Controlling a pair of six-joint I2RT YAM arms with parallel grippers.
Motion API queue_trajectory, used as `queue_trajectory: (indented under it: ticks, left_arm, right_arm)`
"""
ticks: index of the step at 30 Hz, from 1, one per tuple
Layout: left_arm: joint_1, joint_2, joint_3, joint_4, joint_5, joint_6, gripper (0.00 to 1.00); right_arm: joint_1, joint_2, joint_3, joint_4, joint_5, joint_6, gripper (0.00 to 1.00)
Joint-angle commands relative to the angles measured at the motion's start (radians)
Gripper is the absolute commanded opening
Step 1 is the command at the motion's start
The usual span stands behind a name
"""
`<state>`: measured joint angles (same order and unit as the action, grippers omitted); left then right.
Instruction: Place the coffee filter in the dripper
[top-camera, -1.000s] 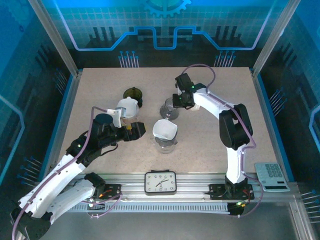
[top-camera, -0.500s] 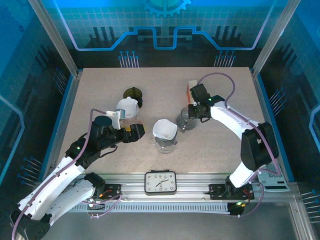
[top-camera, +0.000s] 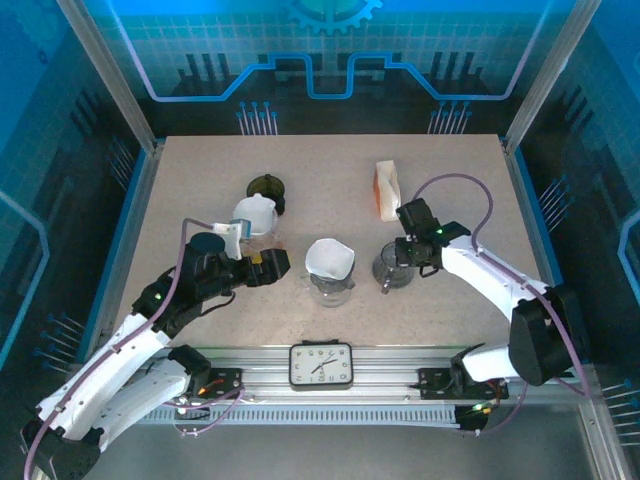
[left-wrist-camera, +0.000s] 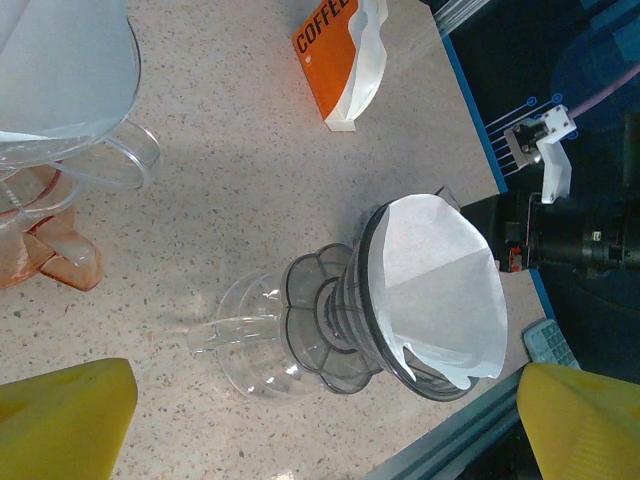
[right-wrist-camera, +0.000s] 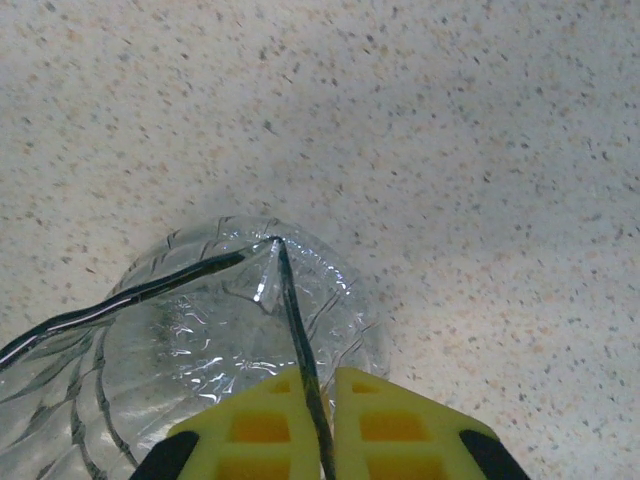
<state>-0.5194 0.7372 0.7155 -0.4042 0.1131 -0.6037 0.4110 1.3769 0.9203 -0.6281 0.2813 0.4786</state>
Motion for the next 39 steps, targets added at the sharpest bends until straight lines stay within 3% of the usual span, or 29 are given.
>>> queue_trajectory:
  ticks: [1,9,19,27,33,39]
  left_arm:
    - [0.007,-0.013,-0.017,0.031,0.022,-0.011,0.99]
    - [0.007,-0.009,-0.022,0.034,0.023,-0.016,0.99]
    - [0.008,-0.007,-0.016,0.036,0.025,-0.018,0.99]
    - [0.007,-0.006,0.005,0.022,0.018,-0.008,0.99]
    - [0.006,-0.004,0.006,0.018,0.011,-0.005,0.99]
    - [0.008,-0.005,0.011,0.012,0.006,-0.004,0.99]
  right_arm:
    - [-0.009,-0.024,-0.028,0.002,0.025,0.029,0.09]
    - [-0.009,-0.046,-0.066,0.027,0.014,0.034,0.17]
    - [-0.006,-0.121,-0.061,0.017,-0.005,0.025,0.51]
    - [0.015,-0.206,-0.046,0.046,-0.139,-0.031,0.63]
    - [0.146,-0.321,-0.092,0.085,-0.144,-0.030,0.62]
    - [0.328,-0.470,-0.256,0.135,-0.067,0.098,0.61]
